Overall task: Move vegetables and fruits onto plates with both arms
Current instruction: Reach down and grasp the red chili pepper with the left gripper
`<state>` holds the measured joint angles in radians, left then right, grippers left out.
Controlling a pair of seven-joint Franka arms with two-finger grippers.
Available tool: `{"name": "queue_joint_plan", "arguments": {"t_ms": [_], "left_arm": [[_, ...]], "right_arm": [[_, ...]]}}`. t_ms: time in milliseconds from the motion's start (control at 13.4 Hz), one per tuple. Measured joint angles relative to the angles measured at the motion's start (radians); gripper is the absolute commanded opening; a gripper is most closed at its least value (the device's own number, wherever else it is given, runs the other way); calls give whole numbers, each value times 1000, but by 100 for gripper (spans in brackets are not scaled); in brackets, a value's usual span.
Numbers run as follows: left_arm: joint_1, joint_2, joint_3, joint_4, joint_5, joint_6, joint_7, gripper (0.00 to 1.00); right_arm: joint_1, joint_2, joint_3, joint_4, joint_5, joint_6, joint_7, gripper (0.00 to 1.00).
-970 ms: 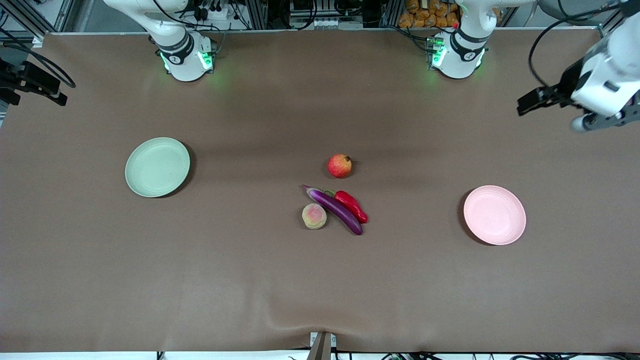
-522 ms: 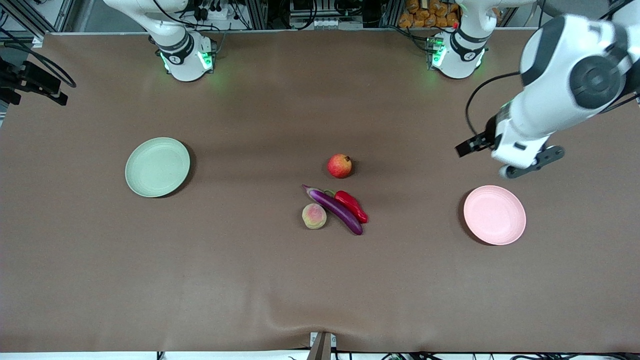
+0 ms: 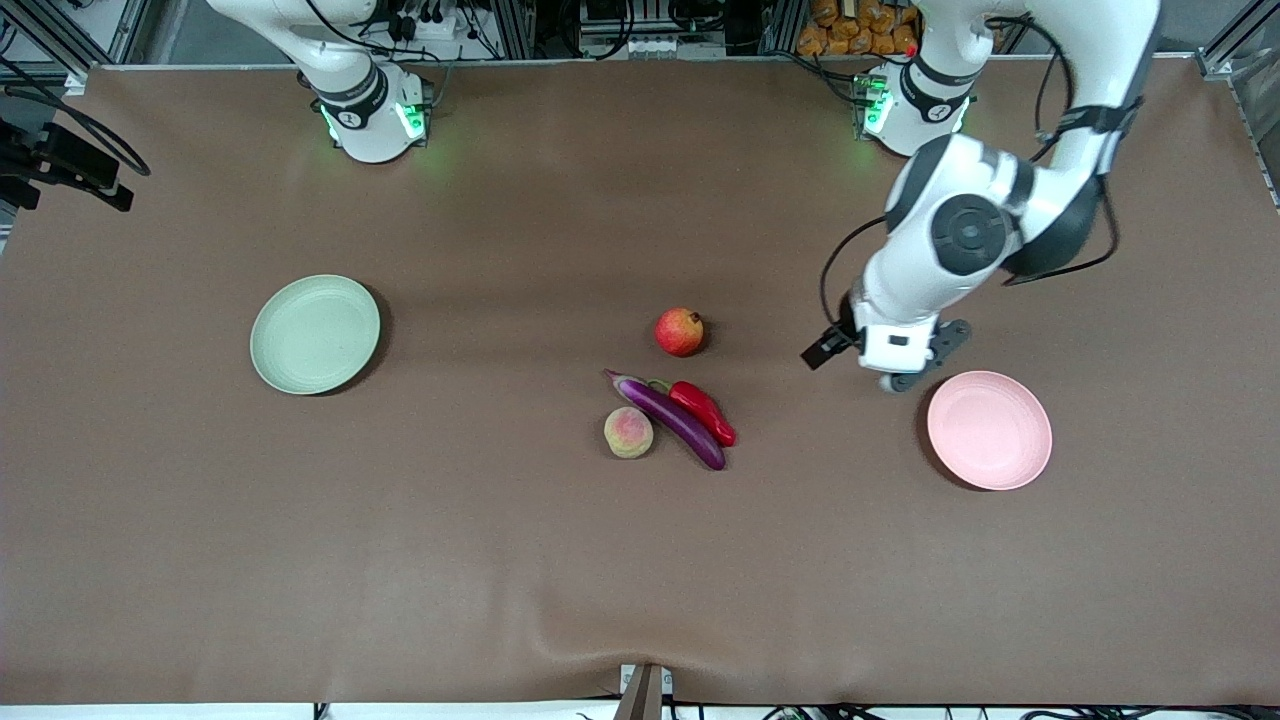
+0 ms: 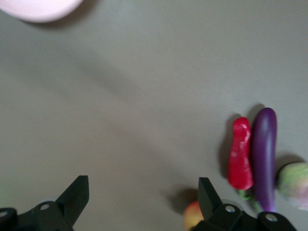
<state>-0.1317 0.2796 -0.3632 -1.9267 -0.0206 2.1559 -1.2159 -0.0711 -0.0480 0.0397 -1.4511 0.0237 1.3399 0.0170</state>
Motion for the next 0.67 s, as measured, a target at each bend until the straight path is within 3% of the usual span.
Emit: {"name": "queue_joint_plan", "arguments": {"t_ms": [448,672], "left_arm": [[-122,195,3,2,49,298,-233,100],[-146,289,5,63,119,347,-315,100]], "right_arm": [[0,0,0,0,0,0,0,100],[0,0,0,0,0,-3,0,100]]}}
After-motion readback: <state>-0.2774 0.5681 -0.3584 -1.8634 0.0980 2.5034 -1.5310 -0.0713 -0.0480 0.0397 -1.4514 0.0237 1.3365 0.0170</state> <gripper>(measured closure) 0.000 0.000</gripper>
